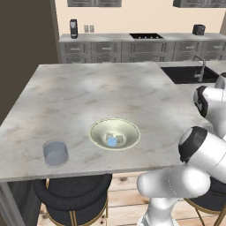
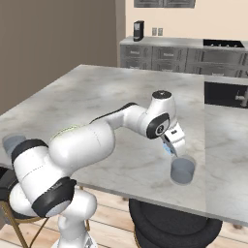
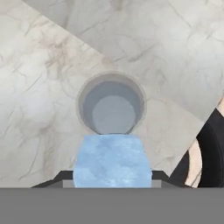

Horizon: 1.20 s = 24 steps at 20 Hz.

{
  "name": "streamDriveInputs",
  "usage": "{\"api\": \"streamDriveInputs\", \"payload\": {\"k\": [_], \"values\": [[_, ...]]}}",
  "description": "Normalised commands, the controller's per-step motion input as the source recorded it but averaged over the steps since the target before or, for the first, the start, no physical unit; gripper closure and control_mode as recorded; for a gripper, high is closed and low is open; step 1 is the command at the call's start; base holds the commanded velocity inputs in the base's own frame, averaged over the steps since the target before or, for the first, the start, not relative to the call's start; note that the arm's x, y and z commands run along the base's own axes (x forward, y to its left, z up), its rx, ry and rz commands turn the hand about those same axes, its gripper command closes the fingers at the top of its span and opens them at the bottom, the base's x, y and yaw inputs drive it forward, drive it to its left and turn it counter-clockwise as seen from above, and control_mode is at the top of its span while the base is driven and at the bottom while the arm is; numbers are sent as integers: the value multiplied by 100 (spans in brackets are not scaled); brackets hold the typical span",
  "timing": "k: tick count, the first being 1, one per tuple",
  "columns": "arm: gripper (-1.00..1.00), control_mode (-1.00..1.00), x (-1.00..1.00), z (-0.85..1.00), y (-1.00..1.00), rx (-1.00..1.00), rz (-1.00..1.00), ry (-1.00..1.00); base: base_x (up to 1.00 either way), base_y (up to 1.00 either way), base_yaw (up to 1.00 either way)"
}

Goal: There are four ice cubes in the ice bowl. Place two ice cubes in each glass of water.

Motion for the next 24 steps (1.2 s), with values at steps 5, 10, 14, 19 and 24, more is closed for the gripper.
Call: {"api": "streamDriveInputs", "payload": {"k": [5, 10, 14, 19, 24], "values": [[100, -100, 31, -13, -63, 3, 7, 0, 0, 0, 0], [100, -100, 27, -48, -12, 0, 3, 0, 0, 0, 0], [100, -100, 40, -52, -13, 1, 4, 0, 0, 0, 0], [100, -100, 16, -54, -41, 1, 2, 0, 0, 0, 0], [100, -100, 28, -34, -23, 2, 3, 0, 0, 0, 0]]}}
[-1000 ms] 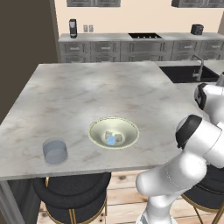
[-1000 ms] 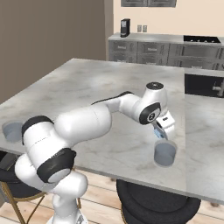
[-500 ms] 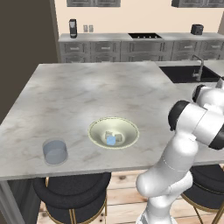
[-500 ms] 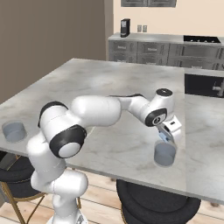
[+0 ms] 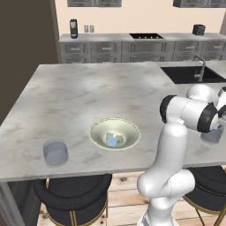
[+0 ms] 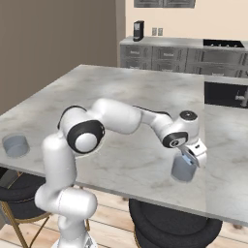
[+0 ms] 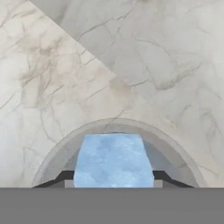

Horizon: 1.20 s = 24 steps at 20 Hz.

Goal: There are four ice cubes in the ice bowl. Place two ice cubes in each glass of water.

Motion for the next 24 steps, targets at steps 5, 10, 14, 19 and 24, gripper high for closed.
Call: {"api": "streamDriveInputs", "payload": {"k": [5, 10, 14, 19, 24], "values": [[100, -100, 26, -17, -13, 4, 5, -2, 0, 0, 0], [-100, -100, -55, 26, 2, 1, 1, -9, 0, 0, 0], [-100, -100, -6, 13, 37, 0, 0, -15, 0, 0, 0], [-100, -100, -7, 19, 54, -2, 0, -9, 0, 0, 0], [-100, -100, -31, 44, 7, 0, 4, -12, 0, 0, 0]]}}
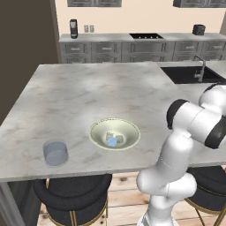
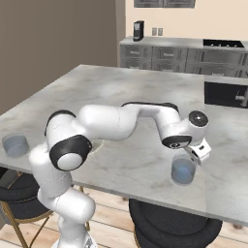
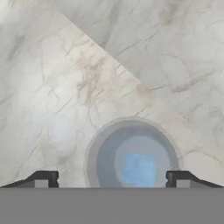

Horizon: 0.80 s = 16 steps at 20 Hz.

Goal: There are four ice cubes in the ice bowl. Place two ice cubes in each glass of water.

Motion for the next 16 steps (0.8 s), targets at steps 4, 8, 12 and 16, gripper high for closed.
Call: {"api": "streamDriveInputs", "payload": {"k": [4, 8, 12, 16], "values": [[-100, -100, -100, 54, 62, -11, 37, -1, 0, 0, 0], [-100, -100, -87, 57, 100, -24, 45, 3, 0, 0, 0], [-100, -100, -48, 51, 100, -28, 38, 3, 0, 0, 0], [-100, -100, -9, 39, 100, -24, 25, 4, 0, 0, 0]]}}
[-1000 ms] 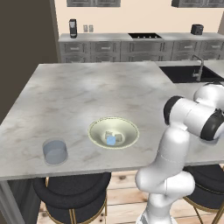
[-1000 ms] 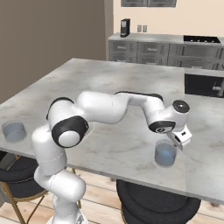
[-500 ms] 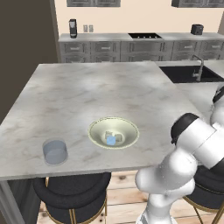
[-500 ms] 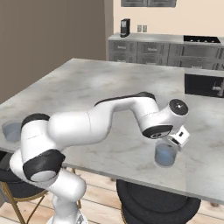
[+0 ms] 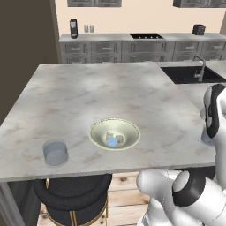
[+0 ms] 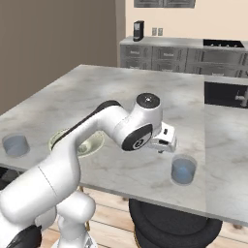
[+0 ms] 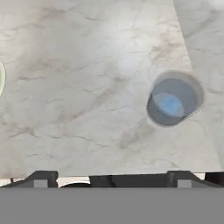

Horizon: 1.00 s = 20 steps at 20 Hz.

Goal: There are four ice cubes in the ice bowl. Place two ice cubes in each glass of water.

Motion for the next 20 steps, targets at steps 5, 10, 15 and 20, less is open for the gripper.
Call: {"api": "streamDriveInputs", "payload": {"k": [5, 10, 15, 20], "values": [[-100, -100, 4, 48, 100, -5, 3, 10, 0, 0, 0], [-100, -100, 0, 50, 100, 0, -12, 29, 0, 0, 0], [-100, -100, 0, 8, 76, 3, -16, 41, 0, 0, 0], [-100, -100, 5, -11, 64, 11, 1, 28, 0, 0, 0]]}}
